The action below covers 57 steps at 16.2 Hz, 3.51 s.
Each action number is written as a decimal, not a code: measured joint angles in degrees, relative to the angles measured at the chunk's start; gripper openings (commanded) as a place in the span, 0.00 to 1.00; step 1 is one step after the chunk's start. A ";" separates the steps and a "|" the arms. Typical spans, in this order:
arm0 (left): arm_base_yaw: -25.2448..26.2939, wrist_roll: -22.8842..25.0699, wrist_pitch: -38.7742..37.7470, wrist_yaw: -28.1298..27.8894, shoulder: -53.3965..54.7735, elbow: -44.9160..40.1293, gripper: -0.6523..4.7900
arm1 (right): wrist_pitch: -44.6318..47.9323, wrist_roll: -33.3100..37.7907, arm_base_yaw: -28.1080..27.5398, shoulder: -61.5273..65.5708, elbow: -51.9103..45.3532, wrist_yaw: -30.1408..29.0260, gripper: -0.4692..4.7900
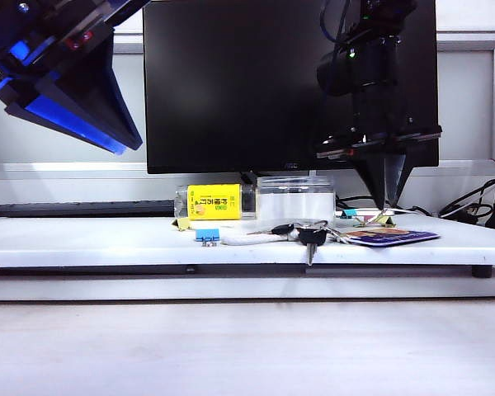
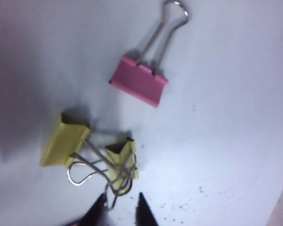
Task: Take the clips out of the round transparent plastic box and place them on the table.
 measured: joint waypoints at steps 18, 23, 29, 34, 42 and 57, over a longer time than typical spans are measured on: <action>1.46 -1.01 3.76 0.04 -10.69 0.00 0.35 | 6.47 -4.15 -0.02 -33.22 -0.04 2.82 0.25; 9.09 -1.36 4.33 0.00 -26.86 0.00 0.35 | 6.51 -5.84 -0.02 -47.28 -4.50 3.02 0.25; 16.41 -1.25 -1.90 3.78 -37.51 0.00 0.35 | 19.71 -6.21 -0.07 -76.32 -41.94 1.33 0.25; 16.46 -1.31 -4.28 11.47 -37.48 -3.98 0.35 | 34.58 -6.16 -0.04 -96.15 -70.03 -4.04 0.25; 16.44 -6.80 -0.63 13.49 -37.44 -11.78 0.30 | 49.27 -5.99 0.00 -115.47 -97.88 -10.05 0.17; 16.44 -19.87 27.15 5.46 -37.40 -34.27 0.11 | 78.25 4.11 0.00 -115.47 -121.96 -7.34 0.08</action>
